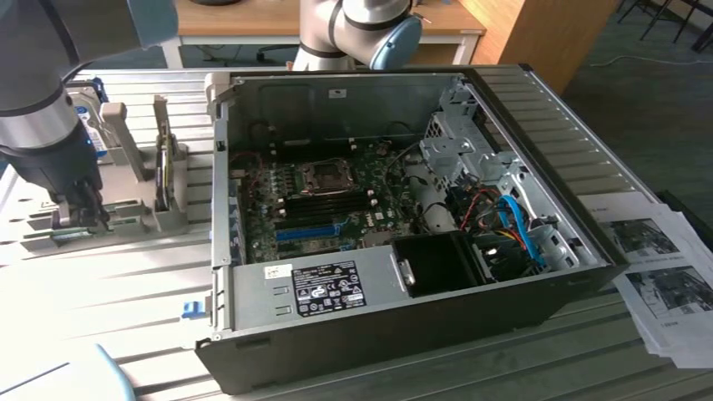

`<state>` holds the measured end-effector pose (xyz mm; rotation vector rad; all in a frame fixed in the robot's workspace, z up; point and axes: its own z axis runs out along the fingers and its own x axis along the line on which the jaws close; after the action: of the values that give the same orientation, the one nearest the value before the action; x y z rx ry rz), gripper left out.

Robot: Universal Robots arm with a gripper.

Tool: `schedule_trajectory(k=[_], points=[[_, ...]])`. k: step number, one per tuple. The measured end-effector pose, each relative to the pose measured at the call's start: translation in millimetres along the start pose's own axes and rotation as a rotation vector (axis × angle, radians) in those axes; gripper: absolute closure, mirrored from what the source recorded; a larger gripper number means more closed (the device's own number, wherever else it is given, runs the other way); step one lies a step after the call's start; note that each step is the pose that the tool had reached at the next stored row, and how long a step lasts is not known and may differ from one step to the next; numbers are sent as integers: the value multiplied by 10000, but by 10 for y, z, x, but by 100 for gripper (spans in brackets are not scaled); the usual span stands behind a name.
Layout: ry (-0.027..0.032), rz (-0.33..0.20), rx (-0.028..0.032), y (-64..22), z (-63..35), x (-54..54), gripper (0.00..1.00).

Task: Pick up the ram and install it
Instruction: 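Pick up the ram and move it above insertion slot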

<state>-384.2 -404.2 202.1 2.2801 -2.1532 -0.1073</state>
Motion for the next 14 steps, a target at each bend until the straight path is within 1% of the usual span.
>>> schedule_trajectory(k=[14], points=[[0, 0, 0, 0, 6, 0, 78]])
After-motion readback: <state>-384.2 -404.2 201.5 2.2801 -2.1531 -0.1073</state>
